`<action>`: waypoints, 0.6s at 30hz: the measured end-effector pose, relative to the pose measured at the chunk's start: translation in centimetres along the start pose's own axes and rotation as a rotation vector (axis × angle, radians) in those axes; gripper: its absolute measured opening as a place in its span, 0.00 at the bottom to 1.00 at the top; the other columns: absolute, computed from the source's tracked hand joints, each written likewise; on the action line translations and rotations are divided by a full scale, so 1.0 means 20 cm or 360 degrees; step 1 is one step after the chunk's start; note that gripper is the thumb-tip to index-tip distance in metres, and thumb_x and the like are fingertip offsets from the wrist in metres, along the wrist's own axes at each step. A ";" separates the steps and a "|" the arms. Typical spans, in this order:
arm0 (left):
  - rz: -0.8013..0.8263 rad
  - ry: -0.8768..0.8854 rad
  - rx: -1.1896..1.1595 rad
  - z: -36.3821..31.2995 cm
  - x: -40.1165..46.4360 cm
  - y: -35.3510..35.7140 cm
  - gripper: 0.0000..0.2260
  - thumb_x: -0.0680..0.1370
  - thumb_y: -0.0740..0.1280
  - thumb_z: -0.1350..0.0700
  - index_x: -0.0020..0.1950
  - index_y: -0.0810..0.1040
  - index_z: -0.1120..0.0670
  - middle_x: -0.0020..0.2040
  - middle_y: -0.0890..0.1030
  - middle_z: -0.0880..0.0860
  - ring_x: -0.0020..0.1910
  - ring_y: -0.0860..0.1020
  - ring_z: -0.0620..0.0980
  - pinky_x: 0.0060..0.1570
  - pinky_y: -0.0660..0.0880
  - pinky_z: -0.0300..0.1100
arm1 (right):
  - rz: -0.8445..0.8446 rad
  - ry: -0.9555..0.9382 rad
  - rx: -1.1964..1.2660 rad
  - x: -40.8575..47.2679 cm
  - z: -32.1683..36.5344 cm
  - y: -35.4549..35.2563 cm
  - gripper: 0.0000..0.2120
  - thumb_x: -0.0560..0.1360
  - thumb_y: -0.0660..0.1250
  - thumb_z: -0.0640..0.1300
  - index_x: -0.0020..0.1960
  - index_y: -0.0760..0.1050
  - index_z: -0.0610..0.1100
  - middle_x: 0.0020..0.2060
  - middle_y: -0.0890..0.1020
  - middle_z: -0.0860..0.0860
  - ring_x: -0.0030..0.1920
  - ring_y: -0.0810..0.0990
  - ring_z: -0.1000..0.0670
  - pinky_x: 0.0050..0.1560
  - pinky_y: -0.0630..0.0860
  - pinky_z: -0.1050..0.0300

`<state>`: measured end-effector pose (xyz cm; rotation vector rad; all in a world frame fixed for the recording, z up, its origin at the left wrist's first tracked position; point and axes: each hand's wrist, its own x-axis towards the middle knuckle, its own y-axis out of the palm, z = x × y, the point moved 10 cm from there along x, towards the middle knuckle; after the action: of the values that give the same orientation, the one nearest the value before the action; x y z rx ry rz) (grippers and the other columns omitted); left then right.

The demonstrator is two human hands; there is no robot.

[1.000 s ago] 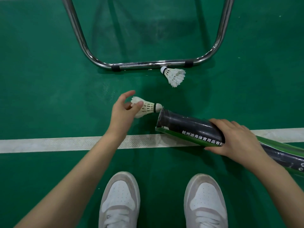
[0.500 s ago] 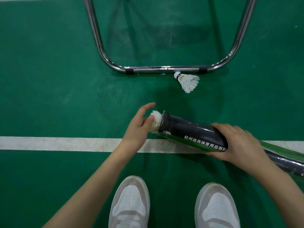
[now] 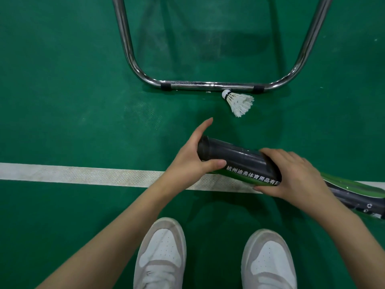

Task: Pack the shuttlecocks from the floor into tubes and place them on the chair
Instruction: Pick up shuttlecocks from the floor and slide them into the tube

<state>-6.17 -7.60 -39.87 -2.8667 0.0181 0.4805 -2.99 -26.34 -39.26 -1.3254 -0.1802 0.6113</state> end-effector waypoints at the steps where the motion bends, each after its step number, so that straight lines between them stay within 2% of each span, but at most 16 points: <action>1: 0.0002 0.0010 0.0011 0.00 0.00 -0.01 0.40 0.70 0.75 0.60 0.74 0.58 0.38 0.65 0.71 0.43 0.67 0.70 0.44 0.68 0.65 0.38 | -0.0005 -0.0002 0.0010 0.00 0.01 0.00 0.39 0.58 0.76 0.59 0.64 0.69 0.47 0.55 0.78 0.50 0.52 0.75 0.44 0.50 0.71 0.48; 2: -0.0006 0.0029 0.0024 -0.01 0.00 -0.02 0.40 0.70 0.75 0.59 0.74 0.57 0.38 0.67 0.69 0.43 0.68 0.68 0.41 0.68 0.64 0.34 | -0.0011 -0.0005 0.0018 0.01 0.02 0.00 0.39 0.58 0.75 0.60 0.65 0.69 0.47 0.55 0.78 0.50 0.52 0.75 0.44 0.50 0.71 0.48; 4: -0.0061 0.0084 0.0043 -0.04 0.00 -0.06 0.41 0.71 0.75 0.59 0.75 0.55 0.40 0.68 0.65 0.37 0.65 0.63 0.30 0.59 0.61 0.19 | -0.0025 -0.0018 0.0023 0.03 0.04 -0.02 0.39 0.59 0.74 0.61 0.66 0.68 0.48 0.56 0.77 0.51 0.53 0.75 0.44 0.51 0.70 0.48; 6: -0.0178 0.0091 0.0037 -0.05 0.00 -0.10 0.43 0.70 0.76 0.59 0.76 0.54 0.41 0.67 0.62 0.35 0.61 0.59 0.24 0.52 0.57 0.13 | -0.0046 -0.0027 0.0018 0.05 0.06 -0.04 0.40 0.59 0.74 0.62 0.66 0.67 0.48 0.57 0.77 0.51 0.54 0.74 0.45 0.52 0.69 0.49; 8: -0.0281 0.0091 0.0005 -0.07 0.01 -0.14 0.45 0.69 0.76 0.61 0.76 0.53 0.39 0.68 0.63 0.36 0.63 0.65 0.29 0.55 0.58 0.15 | -0.0061 -0.0035 0.0016 0.08 0.07 -0.07 0.40 0.60 0.73 0.62 0.67 0.66 0.48 0.59 0.76 0.52 0.55 0.74 0.45 0.54 0.69 0.49; 10: -0.0319 0.0095 -0.0017 -0.11 0.03 -0.18 0.47 0.69 0.76 0.62 0.76 0.52 0.38 0.66 0.69 0.38 0.63 0.72 0.36 0.56 0.61 0.17 | -0.0067 -0.0065 0.0032 0.12 0.09 -0.12 0.41 0.61 0.73 0.62 0.69 0.64 0.48 0.61 0.74 0.52 0.57 0.72 0.46 0.56 0.68 0.49; 11: -0.0320 0.0093 -0.0012 -0.13 0.04 -0.19 0.47 0.69 0.75 0.63 0.76 0.51 0.39 0.65 0.71 0.40 0.62 0.72 0.36 0.56 0.61 0.17 | -0.0073 -0.0085 0.0036 0.15 0.11 -0.15 0.41 0.61 0.73 0.62 0.69 0.63 0.49 0.62 0.74 0.53 0.58 0.72 0.47 0.57 0.67 0.50; 13: -0.0304 0.0124 0.0028 -0.18 0.05 -0.23 0.46 0.70 0.75 0.63 0.77 0.50 0.42 0.64 0.71 0.43 0.60 0.70 0.33 0.53 0.60 0.15 | -0.0092 -0.0114 0.0031 0.19 0.13 -0.20 0.41 0.62 0.73 0.62 0.69 0.62 0.49 0.63 0.73 0.53 0.58 0.71 0.48 0.57 0.66 0.51; 17: -0.0314 0.0240 0.0082 -0.30 0.07 -0.34 0.46 0.71 0.74 0.62 0.77 0.48 0.42 0.72 0.60 0.39 0.71 0.60 0.35 0.60 0.58 0.21 | -0.0171 -0.0158 0.0039 0.26 0.20 -0.29 0.40 0.63 0.72 0.61 0.69 0.61 0.50 0.62 0.72 0.54 0.58 0.70 0.50 0.56 0.65 0.53; 18: -0.0344 0.0275 0.0091 -0.34 0.07 -0.36 0.47 0.70 0.75 0.62 0.77 0.47 0.42 0.72 0.59 0.39 0.71 0.61 0.36 0.61 0.59 0.20 | -0.0196 -0.0168 0.0056 0.27 0.21 -0.30 0.40 0.63 0.72 0.61 0.69 0.61 0.50 0.62 0.72 0.54 0.58 0.70 0.50 0.56 0.66 0.54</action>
<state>-2.35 -2.09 -32.46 -2.8016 -0.2413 0.1870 1.53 -20.70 -33.66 -1.2392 -0.3332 0.5776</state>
